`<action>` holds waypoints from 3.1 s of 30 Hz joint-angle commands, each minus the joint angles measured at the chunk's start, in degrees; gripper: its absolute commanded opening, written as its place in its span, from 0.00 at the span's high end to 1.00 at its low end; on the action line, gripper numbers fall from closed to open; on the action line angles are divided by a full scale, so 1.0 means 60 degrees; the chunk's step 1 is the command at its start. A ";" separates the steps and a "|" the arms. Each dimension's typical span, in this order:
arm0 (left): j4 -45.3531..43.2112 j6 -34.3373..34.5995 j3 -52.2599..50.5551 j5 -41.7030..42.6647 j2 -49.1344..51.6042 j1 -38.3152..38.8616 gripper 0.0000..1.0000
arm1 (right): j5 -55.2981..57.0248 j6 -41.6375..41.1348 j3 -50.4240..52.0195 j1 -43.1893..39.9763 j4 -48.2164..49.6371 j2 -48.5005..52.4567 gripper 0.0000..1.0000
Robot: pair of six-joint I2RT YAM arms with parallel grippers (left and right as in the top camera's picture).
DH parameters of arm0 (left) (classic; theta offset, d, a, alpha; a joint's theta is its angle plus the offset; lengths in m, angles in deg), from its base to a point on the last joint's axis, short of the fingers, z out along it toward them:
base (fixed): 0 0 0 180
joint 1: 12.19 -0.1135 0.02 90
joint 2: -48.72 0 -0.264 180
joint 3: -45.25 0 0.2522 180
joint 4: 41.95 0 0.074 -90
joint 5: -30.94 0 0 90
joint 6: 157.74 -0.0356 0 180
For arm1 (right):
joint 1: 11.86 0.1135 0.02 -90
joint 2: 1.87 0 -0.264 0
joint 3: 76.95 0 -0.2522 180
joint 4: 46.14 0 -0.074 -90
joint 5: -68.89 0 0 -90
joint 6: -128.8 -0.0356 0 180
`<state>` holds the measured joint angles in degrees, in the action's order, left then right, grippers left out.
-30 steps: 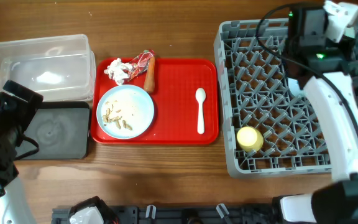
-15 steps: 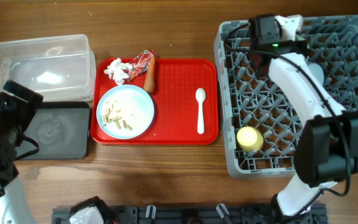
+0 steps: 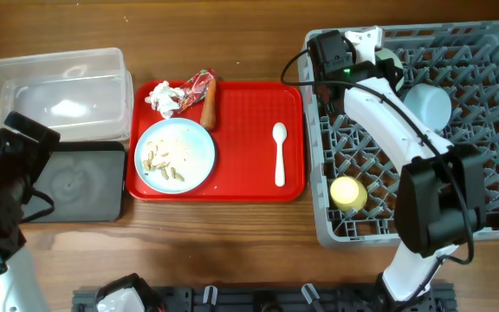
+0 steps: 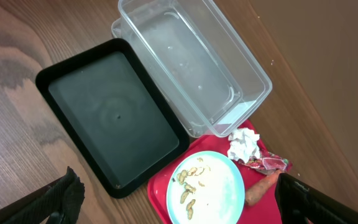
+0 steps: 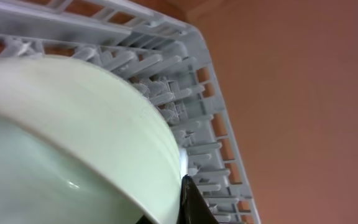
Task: Sort waste into correct bins and load items into the dishwasher rack
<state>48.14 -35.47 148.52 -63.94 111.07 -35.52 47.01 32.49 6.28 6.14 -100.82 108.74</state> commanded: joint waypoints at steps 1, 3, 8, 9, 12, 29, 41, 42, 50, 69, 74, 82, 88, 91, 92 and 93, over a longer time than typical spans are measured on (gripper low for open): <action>-0.0029 0.0095 0.0029 -0.0168 0.0011 -0.0058 0.00 | 0.1789 0.0845 0.0022 -0.0310 0.0765 0.0244 0.96; -0.0029 0.0095 0.0029 -0.0168 0.0011 -0.0058 0.00 | 0.1625 0.2018 0.0022 -0.0619 0.1614 0.0248 0.96; -0.0029 0.0098 0.0029 -0.0168 0.0011 -0.0058 0.00 | 0.1067 0.3421 0.0022 -0.1330 0.3129 0.0248 0.96; -0.0029 0.0098 0.0029 -0.0168 0.0011 -0.0058 0.00 | 0.0933 0.3428 0.0022 -0.1333 0.3147 0.0248 0.96; -0.0029 0.0098 0.0029 -0.0168 0.0011 -0.0058 0.00 | 0.0521 0.3322 0.0025 -0.1213 0.3002 0.0291 0.96; -0.0029 0.0095 0.0029 -0.0168 0.0011 -0.0058 0.00 | -0.0149 0.2379 0.0022 0.0011 0.1432 0.0390 0.80; -0.0029 0.0095 0.0029 -0.0168 0.0011 -0.0058 0.00 | -0.0393 0.2317 -0.0058 0.1075 0.0933 -0.1701 0.23; -0.0029 0.0095 0.0029 -0.0168 0.0011 -0.0058 0.00 | -0.1246 0.2302 -0.0058 0.1249 0.0827 -0.1974 0.23; -0.0029 0.0095 0.0029 -0.0168 0.0011 -0.0058 0.00 | -0.7901 0.1038 -0.0055 0.2120 -0.0240 -0.2561 0.35; -0.0029 0.0095 0.0029 -0.0168 0.0011 -0.0058 0.00 | -1.3304 -0.3486 0.0816 0.2259 -0.2863 0.1140 0.64; -0.0026 0.0095 0.0029 -0.0168 0.0011 -0.0058 0.00 | -1.3344 -0.3628 0.0856 0.2419 -0.2801 0.1158 0.70; -0.0029 0.0098 0.0029 -0.0168 0.0011 -0.0058 0.00 | -1.2637 -0.3989 0.0845 0.2637 -0.2728 0.1155 0.90; -0.0029 0.0095 0.0029 -0.0168 0.0011 -0.0058 0.00 | -1.2673 -0.3362 0.0834 0.2641 -0.2546 0.0608 0.94; -0.0029 0.0095 0.0029 -0.0168 0.0011 -0.0058 0.00 | -1.3089 -0.3224 0.0838 0.2645 -0.2503 0.0565 0.95; -0.0026 0.0095 0.0029 -0.0168 0.0011 -0.0058 0.00 | -1.3092 -0.3235 0.0838 0.2645 -0.2422 0.0565 0.74; -0.0029 0.0098 0.0029 -0.0168 0.0011 -0.0058 0.00 | -1.3089 -0.3253 0.0834 0.2641 -0.2273 0.0565 0.59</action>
<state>48.12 -35.47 148.52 -63.94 111.07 -35.52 -30.54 11.99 11.11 21.60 -115.93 113.72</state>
